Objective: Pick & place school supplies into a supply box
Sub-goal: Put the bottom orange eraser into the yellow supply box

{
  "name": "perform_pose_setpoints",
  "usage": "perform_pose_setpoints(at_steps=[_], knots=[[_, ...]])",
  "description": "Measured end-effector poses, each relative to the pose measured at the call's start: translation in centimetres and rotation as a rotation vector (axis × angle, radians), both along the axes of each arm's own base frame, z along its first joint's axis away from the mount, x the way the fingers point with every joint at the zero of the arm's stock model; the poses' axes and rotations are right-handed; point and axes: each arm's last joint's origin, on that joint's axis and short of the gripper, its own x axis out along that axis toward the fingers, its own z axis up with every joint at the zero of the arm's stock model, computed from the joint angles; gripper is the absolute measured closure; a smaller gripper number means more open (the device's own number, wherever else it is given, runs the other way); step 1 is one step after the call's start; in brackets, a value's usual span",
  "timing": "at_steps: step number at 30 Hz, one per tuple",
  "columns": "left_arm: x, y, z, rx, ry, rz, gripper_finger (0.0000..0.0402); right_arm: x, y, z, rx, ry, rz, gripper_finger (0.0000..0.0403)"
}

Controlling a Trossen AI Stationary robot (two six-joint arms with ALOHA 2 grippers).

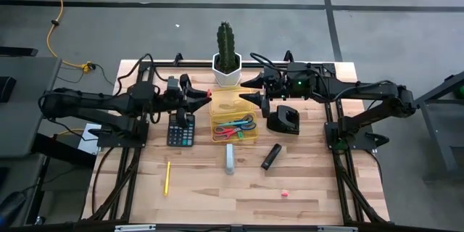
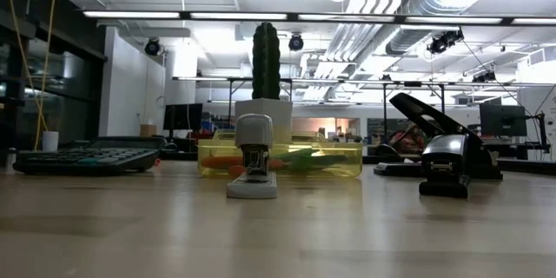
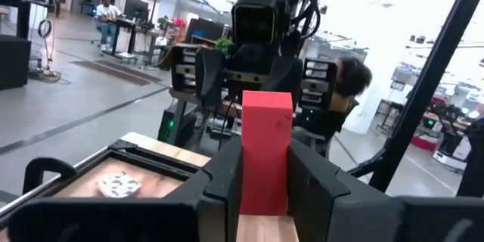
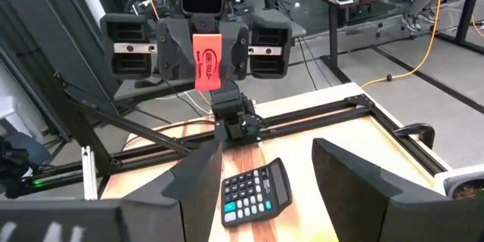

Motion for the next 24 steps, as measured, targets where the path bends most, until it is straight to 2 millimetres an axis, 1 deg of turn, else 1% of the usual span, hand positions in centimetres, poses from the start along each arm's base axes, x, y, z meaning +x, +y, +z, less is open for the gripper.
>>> perform_pose_setpoints(at_steps=[2,4,6,10,12,15,17,21,24], knots=[[0.1,0.1,-0.1,0.006,0.009,0.013,0.0327,0.0,0.0,0.0,0.000,-0.001,0.000,0.0203],[0.5,0.2,-0.7,-0.007,0.061,0.054,0.0327,0.0,0.0,0.1,0.000,-0.006,-0.003,0.0203],[1.4,0.5,-1.6,-0.049,0.175,0.120,0.0327,0.0,0.0,0.2,-0.002,-0.017,-0.017,0.0203],[3.9,1.4,-3.7,-0.073,0.422,0.160,0.0327,0.0,-0.1,0.5,-0.003,-0.047,-0.023,0.0203],[5.5,1.7,-5.1,-0.072,0.541,0.161,0.0327,0.0,-0.1,0.6,0.003,-0.060,-0.024,0.0203],[7.7,2.2,-8.0,-0.068,0.716,0.145,0.0327,0.0,-0.1,0.6,0.012,-0.065,-0.025,0.0203],[8.9,2.5,-9.9,-0.073,0.792,0.128,0.0327,0.0,-0.1,0.6,0.012,-0.065,-0.025,0.0203],[10.5,2.7,-13.7,-0.094,0.918,0.097,0.0327,0.0,-0.1,0.6,0.012,-0.065,-0.025,0.0203],[11.0,2.8,-15.7,-0.101,0.985,0.096,0.0327,0.0,-0.1,0.6,0.012,-0.065,-0.025,0.0203]])
